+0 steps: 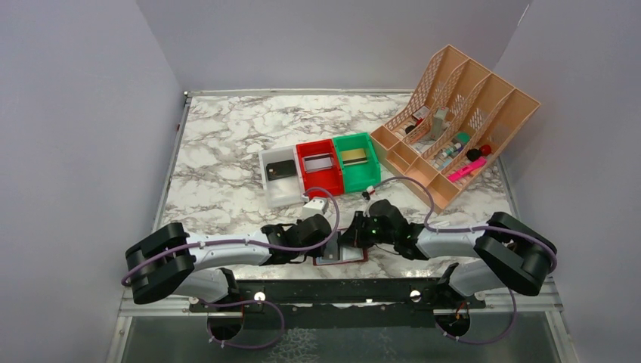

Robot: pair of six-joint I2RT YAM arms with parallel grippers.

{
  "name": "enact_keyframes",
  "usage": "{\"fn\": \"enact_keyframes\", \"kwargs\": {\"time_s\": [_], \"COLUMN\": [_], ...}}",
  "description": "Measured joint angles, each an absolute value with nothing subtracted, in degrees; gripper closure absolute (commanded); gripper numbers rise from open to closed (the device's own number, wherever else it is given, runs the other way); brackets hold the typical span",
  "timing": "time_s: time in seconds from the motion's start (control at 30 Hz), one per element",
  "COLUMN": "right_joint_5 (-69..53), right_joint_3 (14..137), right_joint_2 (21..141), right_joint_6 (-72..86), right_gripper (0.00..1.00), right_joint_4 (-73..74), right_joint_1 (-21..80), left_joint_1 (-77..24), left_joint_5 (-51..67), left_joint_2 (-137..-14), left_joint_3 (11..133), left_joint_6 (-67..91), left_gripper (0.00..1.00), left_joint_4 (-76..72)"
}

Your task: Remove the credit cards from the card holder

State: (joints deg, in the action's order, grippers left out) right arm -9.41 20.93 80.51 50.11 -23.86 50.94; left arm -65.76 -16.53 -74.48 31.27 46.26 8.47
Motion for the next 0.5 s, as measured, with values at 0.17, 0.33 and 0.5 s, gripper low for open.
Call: {"fn": "enact_keyframes", "kwargs": {"time_s": [0.17, 0.33, 0.5], "right_joint_5": [-9.1, -9.1, -9.1], "right_joint_3": [20.0, 19.6, 19.5], "right_joint_2": [78.9, 77.6, 76.5], "right_joint_6": [50.5, 50.8, 50.9], "right_gripper": [0.99, 0.99, 0.97], "right_joint_4": [-23.2, -22.6, -22.6], "right_joint_1": [50.9, 50.2, 49.7], "left_joint_1": [-65.8, -65.8, -65.8], "left_joint_5": [-16.5, -16.6, -16.8], "left_joint_2": [-74.6, -74.8, -74.7], "left_joint_3": [31.3, 31.2, 31.2], "left_joint_6": [46.3, 46.3, 46.3], "left_gripper": [1.00, 1.00, 1.00], "left_joint_4": [7.9, 7.8, 7.8]}}
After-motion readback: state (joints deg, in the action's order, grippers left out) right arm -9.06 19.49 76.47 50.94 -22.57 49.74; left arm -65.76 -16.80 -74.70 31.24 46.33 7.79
